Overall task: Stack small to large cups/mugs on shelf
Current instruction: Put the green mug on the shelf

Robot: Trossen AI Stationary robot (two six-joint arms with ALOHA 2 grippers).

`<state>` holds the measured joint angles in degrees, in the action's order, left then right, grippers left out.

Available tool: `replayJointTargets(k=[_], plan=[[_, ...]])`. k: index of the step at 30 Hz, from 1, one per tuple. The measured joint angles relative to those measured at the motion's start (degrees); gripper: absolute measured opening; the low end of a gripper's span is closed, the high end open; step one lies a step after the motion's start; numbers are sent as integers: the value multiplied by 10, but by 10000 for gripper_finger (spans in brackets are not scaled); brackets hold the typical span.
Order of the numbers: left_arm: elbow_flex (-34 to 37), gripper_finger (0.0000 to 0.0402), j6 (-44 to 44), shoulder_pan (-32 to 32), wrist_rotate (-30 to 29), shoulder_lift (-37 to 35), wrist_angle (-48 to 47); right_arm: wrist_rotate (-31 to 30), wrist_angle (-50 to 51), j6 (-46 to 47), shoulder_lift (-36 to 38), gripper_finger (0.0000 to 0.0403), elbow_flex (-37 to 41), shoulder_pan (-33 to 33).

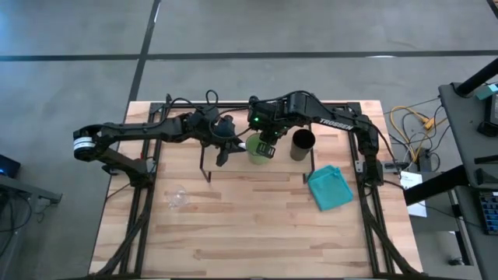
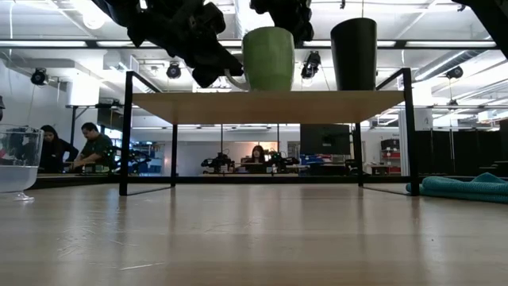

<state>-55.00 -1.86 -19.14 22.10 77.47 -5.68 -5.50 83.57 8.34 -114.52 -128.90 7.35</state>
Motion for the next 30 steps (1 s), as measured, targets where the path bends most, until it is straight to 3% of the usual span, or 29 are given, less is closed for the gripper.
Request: replayJointTargets(k=[6, 12, 18, 30], plan=[[1, 91, 5, -1, -6, -2, -6, 3, -2, 2, 1, 84, 0, -1], [-4, 113, 4, 0, -5, -3, -12, 0, -3, 4, 1, 78, 0, 0], [-5, 116, 16, 0, 0, -9, -11, -3, -3, 4, 1, 63, 0, 0], [-2, 117, 20, 1, 2, -11, -8, -5, -4, 5, 0, 76, 0, 1]])
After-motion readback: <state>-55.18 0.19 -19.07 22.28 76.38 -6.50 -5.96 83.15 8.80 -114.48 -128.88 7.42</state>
